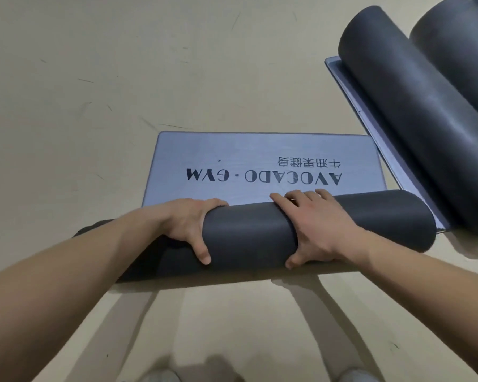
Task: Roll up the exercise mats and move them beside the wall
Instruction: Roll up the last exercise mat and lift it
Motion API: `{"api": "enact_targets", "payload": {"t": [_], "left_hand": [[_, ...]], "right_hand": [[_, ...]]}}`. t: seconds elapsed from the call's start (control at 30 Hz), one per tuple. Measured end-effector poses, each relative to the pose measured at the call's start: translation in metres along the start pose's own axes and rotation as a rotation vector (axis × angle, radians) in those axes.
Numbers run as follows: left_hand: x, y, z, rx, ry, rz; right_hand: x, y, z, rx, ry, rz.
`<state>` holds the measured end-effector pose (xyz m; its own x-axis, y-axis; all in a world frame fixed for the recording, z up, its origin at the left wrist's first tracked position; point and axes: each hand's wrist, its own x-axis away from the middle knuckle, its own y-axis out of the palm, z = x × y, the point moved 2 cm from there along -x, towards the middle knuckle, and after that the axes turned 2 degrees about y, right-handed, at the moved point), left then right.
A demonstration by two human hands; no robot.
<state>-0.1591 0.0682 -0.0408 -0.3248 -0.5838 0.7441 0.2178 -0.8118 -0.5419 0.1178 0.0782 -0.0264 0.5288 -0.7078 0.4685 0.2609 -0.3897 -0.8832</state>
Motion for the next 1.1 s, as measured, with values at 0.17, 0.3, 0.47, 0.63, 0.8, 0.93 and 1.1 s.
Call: {"api": "enact_targets", "payload": {"t": [0.17,0.3,0.47,0.63,0.8,0.93,1.1], "left_hand": [[0.01,0.014,0.017,-0.268,-0.05,0.218],[0.014,0.045,0.027,-0.493,-0.048,0.458],[-0.003,-0.001,0.015,-0.392,-0.028,0.347],[0.002,0.028,0.023,-0.578,-0.082,0.525],[0.008,0.027,0.031,-0.467,-0.023,0.371],[0.009,0.007,0.024,-0.163,-0.06,0.088],[0.012,0.028,0.042,-0.428,-0.07,0.391]], "right_hand": [[-0.001,0.003,0.0,0.068,-0.028,0.063],[-0.032,-0.019,0.01,0.021,-0.023,-0.059],[-0.023,0.011,-0.002,0.145,-0.002,0.191],[-0.038,-0.015,0.008,0.122,-0.045,0.127],[-0.014,0.004,-0.005,0.126,-0.015,0.153],[0.002,0.025,-0.007,0.15,-0.076,0.227],[-0.038,-0.023,0.003,0.078,-0.09,0.015]]}}
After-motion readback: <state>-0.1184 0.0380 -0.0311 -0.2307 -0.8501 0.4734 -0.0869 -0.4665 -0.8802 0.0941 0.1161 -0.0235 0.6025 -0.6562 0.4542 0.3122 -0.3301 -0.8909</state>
